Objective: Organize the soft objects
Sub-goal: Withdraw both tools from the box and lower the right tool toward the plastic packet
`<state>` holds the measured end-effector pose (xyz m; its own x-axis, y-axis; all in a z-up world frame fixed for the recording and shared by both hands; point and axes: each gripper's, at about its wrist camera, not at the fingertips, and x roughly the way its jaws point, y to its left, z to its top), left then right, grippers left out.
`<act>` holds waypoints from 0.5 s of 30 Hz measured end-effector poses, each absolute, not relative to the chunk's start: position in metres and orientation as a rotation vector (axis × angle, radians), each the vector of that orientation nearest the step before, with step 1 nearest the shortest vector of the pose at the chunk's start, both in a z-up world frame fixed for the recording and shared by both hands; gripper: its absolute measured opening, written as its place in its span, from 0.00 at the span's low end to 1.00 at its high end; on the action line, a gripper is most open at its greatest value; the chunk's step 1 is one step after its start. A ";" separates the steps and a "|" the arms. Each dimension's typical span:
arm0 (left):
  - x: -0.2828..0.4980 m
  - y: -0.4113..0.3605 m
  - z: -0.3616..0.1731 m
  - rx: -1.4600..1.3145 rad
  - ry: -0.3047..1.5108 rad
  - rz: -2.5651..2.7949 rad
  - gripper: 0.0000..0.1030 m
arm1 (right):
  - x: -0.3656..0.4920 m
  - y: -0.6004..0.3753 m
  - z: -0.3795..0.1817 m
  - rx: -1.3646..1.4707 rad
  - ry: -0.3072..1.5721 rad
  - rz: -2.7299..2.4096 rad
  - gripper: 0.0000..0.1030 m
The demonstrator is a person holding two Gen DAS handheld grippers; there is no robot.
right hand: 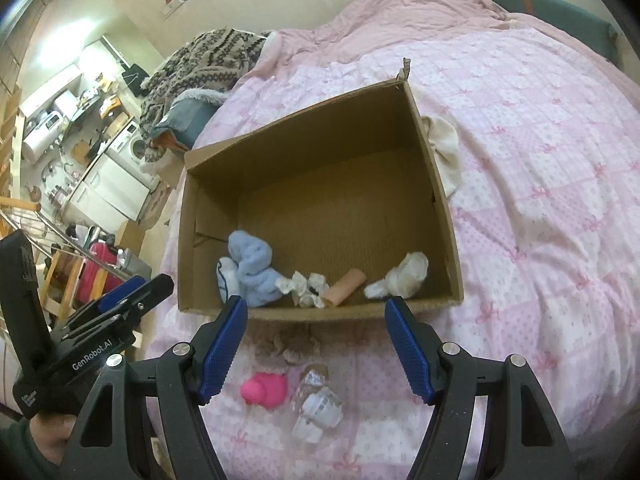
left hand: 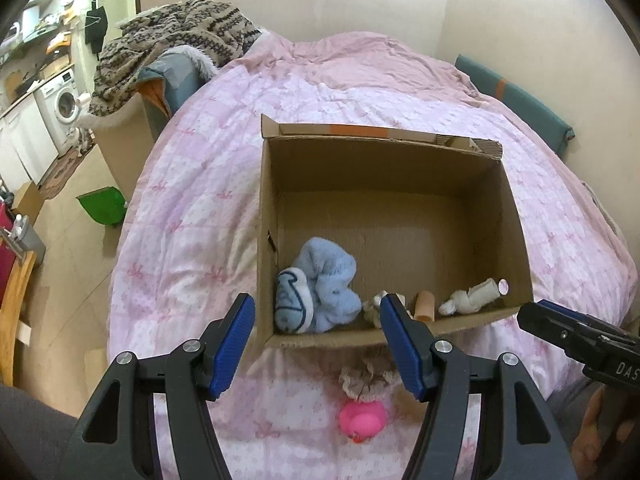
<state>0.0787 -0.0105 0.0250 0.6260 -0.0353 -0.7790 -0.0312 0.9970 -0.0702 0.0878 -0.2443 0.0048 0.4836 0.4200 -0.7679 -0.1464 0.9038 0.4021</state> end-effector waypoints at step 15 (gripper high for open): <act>0.056 0.011 0.010 -0.129 0.949 0.080 0.74 | 0.070 -0.239 -0.016 0.319 1.115 0.356 0.73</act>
<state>0.0561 0.0109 0.0096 0.5805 0.0121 -0.8142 -0.1253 0.9893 -0.0747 0.0703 -0.2389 -0.0158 0.3950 0.4316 -0.8110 -0.1176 0.8992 0.4213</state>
